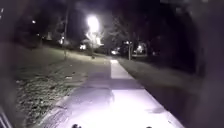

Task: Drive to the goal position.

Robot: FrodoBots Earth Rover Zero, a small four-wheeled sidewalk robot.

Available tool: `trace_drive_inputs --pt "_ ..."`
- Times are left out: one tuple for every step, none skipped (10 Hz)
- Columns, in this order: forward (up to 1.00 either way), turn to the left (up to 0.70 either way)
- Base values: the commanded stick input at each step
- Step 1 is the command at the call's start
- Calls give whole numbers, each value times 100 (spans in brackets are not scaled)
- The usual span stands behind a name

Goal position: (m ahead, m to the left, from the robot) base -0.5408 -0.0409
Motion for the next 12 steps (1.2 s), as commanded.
trace_drive_inputs --pt "30 0" --pt "30 0" --pt "30 0" --pt "30 0" --pt "30 0" --pt "30 0" --pt "30 0" --pt "30 0" --pt "30 0" --pt "30 0" --pt "30 0" --pt "30 0"
